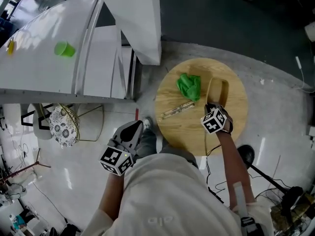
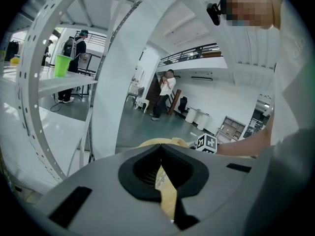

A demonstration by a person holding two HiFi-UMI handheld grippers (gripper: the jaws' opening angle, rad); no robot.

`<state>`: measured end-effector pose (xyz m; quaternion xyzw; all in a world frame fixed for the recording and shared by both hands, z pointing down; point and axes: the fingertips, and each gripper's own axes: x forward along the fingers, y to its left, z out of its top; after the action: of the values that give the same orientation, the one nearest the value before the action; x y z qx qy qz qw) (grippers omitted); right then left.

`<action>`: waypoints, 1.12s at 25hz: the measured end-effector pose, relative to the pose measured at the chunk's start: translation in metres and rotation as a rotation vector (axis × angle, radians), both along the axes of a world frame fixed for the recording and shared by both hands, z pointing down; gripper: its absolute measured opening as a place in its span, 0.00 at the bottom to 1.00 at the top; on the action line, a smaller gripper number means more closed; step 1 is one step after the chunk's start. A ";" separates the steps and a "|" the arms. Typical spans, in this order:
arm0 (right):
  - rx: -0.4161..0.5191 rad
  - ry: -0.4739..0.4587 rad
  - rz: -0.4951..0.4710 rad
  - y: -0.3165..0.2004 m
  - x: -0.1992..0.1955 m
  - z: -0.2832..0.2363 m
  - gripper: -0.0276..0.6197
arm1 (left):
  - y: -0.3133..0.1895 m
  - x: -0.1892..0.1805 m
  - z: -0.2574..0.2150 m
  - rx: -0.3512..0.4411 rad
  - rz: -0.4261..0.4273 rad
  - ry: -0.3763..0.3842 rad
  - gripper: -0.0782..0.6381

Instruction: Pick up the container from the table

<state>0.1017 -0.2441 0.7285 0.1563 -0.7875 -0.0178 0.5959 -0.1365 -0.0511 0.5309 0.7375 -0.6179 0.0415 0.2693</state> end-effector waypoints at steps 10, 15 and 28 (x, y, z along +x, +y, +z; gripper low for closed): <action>0.038 -0.168 0.167 0.001 -0.016 -0.083 0.11 | -0.032 0.011 -0.027 0.086 0.141 -0.008 0.13; 0.076 -0.276 0.239 0.007 -0.019 -0.133 0.11 | -0.049 0.022 -0.046 0.130 0.223 -0.012 0.13; 0.208 -0.673 0.450 0.042 0.000 -0.239 0.11 | -0.093 0.041 -0.086 0.239 0.402 -0.032 0.13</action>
<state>0.1018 -0.2019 0.4890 0.3809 -0.8785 0.0854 0.2754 -0.0950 -0.1437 0.4452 0.8716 -0.4634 0.0324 0.1566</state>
